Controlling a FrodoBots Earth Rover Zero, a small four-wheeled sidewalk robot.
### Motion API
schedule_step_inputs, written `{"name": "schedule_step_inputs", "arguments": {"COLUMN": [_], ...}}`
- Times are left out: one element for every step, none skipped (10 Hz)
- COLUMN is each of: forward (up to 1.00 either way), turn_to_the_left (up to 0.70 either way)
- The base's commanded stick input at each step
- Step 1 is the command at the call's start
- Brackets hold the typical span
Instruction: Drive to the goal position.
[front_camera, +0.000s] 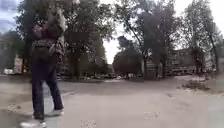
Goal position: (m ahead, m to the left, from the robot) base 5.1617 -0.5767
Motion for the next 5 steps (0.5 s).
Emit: {"name": "schedule_step_inputs", "arguments": {"forward": [0.85,0.85,0.85,0.85,0.85], "turn_to_the_left": [-0.34,-0.23,-0.02,0.00,0.00]}}
